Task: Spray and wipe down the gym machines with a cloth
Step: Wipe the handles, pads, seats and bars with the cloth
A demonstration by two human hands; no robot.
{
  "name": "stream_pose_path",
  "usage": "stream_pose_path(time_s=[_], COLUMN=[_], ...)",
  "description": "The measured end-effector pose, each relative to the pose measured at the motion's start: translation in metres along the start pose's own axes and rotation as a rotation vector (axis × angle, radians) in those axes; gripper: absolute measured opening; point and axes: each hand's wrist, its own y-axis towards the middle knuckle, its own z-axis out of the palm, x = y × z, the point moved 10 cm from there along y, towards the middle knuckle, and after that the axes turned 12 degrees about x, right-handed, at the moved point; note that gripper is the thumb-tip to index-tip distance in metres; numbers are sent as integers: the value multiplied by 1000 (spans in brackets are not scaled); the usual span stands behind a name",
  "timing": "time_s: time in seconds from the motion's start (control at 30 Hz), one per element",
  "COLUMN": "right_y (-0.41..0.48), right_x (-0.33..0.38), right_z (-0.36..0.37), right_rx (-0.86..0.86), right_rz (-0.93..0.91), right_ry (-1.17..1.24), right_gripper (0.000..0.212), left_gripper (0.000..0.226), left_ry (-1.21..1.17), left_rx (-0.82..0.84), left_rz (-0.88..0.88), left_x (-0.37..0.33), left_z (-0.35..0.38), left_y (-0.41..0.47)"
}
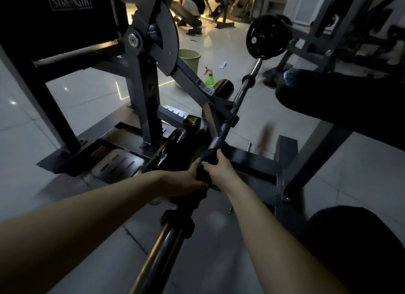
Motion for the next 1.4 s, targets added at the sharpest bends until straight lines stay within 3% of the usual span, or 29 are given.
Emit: stream_pose_path(time_s=[0.27, 0.4, 0.6, 0.9, 1.3, 1.4], right_y=[19, 31, 50, 44, 12, -2], right_x=[9, 30, 52, 43, 16, -3], right_z=[-11, -36, -42, -38, -15, -9], right_rx=[-75, -118, -177, -197, -168, -159], right_rz=[26, 16, 58, 87, 96, 86], right_ry=[49, -56, -235, -224, -145, -92], right_gripper=[85, 58, 46, 64, 81, 81], left_gripper=[94, 86, 73, 83, 116, 103], left_ry=[6, -20, -92, -81, -97, -99], left_rx=[-65, -139, -145, -112, 104, 156], left_rz=[59, 145, 288, 268, 209, 210], left_x=[-11, -35, -62, -46, -13, -5], left_z=[-3, -18, -18, -16, -2, 10], left_y=[4, 17, 16, 17, 3, -15])
